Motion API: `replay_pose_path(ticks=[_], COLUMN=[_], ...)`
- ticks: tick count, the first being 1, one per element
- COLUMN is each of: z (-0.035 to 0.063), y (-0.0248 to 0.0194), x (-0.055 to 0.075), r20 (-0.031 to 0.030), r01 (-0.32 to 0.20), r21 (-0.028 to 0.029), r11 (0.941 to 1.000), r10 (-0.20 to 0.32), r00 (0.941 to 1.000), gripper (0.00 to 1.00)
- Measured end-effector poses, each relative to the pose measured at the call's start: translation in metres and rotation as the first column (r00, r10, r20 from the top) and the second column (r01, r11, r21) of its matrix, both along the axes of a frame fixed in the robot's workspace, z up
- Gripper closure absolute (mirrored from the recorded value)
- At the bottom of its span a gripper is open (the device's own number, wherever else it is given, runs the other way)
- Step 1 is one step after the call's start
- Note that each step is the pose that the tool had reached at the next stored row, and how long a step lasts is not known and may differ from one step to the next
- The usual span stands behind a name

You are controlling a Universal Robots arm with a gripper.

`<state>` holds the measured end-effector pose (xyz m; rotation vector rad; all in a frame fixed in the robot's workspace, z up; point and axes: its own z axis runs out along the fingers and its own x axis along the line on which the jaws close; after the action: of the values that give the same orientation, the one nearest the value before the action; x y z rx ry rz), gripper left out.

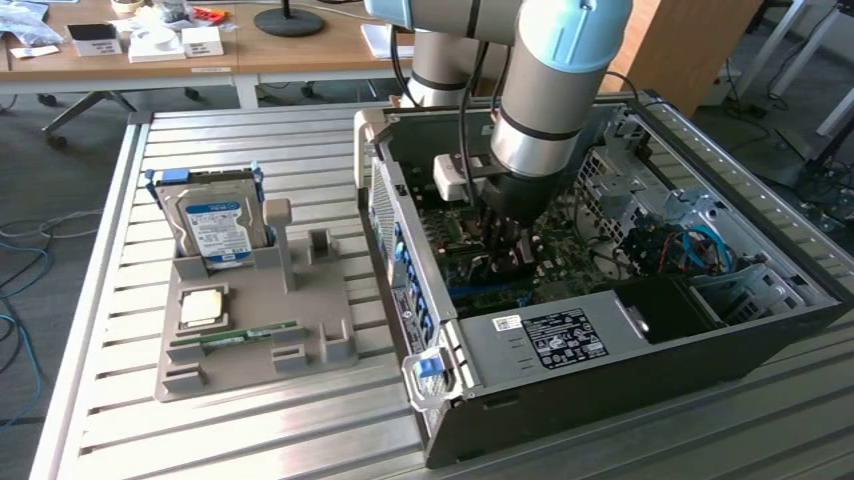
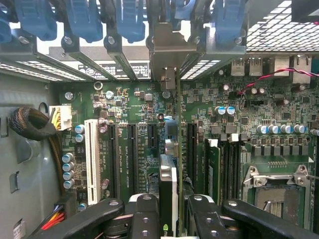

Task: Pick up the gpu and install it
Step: 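Insert the gpu into the slot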

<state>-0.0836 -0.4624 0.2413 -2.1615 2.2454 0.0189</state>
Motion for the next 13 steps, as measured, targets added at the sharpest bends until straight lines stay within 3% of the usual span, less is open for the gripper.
replay_pose_path(ticks=[13], z=[-0.0021], y=[0.0], x=[0.0], r20=[0.0], r01=[0.0], r21=[-0.0001], r11=[1.0], r10=[0.0], r00=[1.0], gripper=[0.73])
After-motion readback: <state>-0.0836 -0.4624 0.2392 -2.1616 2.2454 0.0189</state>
